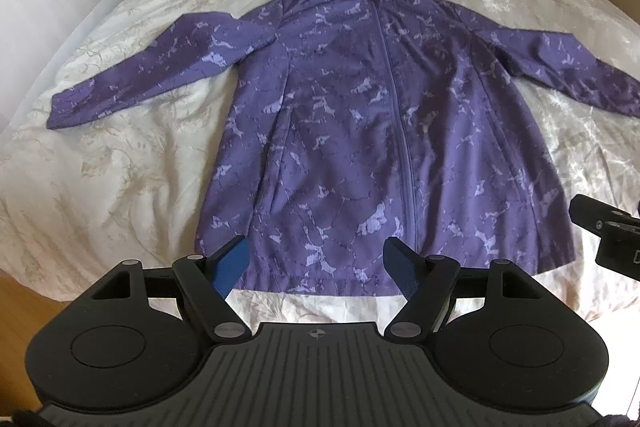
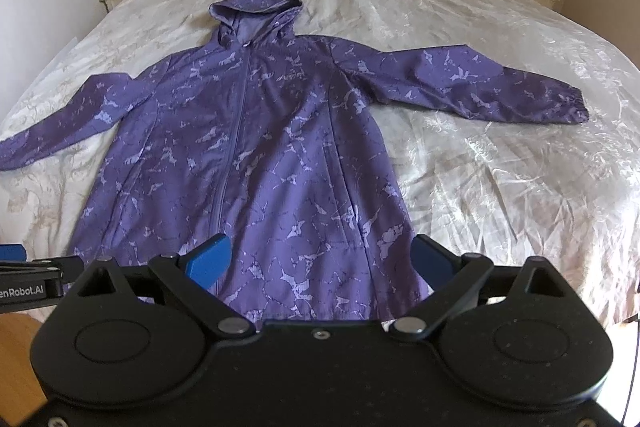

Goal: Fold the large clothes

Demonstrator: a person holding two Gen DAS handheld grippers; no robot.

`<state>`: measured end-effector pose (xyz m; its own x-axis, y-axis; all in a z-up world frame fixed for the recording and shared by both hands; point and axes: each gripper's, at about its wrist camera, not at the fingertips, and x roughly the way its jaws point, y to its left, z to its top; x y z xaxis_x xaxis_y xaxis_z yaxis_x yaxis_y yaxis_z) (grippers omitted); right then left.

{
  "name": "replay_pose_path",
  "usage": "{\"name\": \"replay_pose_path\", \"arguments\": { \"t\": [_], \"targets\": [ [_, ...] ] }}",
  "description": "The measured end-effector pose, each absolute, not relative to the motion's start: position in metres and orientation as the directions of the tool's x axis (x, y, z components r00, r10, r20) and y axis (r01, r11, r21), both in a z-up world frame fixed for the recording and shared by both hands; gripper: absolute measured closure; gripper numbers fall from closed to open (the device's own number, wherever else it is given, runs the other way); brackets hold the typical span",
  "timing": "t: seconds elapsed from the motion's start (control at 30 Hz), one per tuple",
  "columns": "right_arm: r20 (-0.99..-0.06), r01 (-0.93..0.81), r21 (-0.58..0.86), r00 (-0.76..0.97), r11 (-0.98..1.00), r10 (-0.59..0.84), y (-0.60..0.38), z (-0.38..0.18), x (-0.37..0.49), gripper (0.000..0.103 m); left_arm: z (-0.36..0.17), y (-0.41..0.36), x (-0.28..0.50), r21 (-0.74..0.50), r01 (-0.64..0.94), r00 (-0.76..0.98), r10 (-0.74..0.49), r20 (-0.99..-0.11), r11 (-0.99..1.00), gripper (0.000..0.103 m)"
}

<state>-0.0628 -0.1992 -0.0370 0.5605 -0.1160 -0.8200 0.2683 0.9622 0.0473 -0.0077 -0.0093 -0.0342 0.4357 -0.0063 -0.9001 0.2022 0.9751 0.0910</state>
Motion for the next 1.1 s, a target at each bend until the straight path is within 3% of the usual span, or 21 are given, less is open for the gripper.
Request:
{"name": "replay_pose_path", "arguments": {
  "t": [1.1],
  "targets": [
    [-0.811,0.22,0.079,0.582,0.972,-0.066,-0.202,-0.042,-0.063,0.008,-0.049,-0.018,-0.006,0.088,0.202,0.416,-0.004,-0.909,0.975,0.03]
  ]
}}
